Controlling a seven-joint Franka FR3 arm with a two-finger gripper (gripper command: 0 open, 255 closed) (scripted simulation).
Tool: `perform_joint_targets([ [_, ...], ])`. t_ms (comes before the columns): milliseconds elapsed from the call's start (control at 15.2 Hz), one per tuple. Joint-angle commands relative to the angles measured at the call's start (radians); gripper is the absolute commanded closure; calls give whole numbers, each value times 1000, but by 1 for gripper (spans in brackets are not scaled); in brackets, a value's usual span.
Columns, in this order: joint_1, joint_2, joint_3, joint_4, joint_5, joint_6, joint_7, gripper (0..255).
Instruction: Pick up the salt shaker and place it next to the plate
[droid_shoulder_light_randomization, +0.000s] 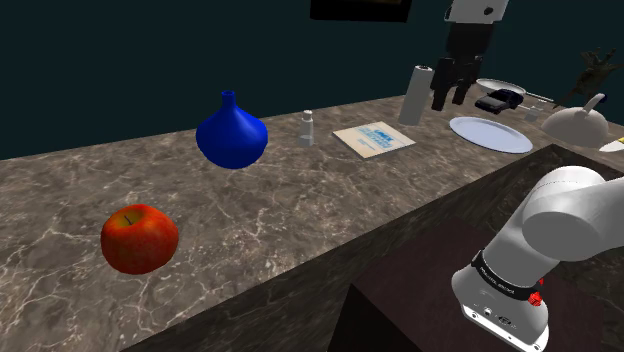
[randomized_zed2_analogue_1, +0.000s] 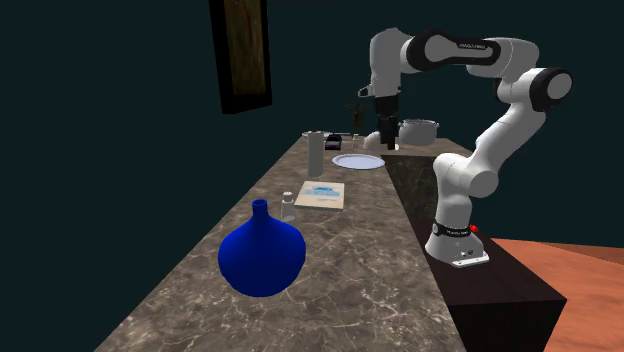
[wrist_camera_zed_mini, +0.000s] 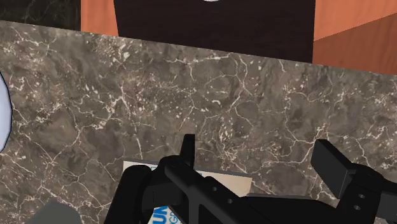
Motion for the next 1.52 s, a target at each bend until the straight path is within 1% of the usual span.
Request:
perform_joint_targets([
  [0, 0, 0, 0, 0, 0, 0, 0, 0],
  [330, 18, 168, 48, 65, 7, 115, 36, 0],
  [726, 33, 381, 101, 186, -7, 219, 82, 0],
  [1122, 48, 602, 147, 352, -46, 281, 135, 0],
  [1452, 67, 795, 176, 530, -97, 298, 181, 0],
])
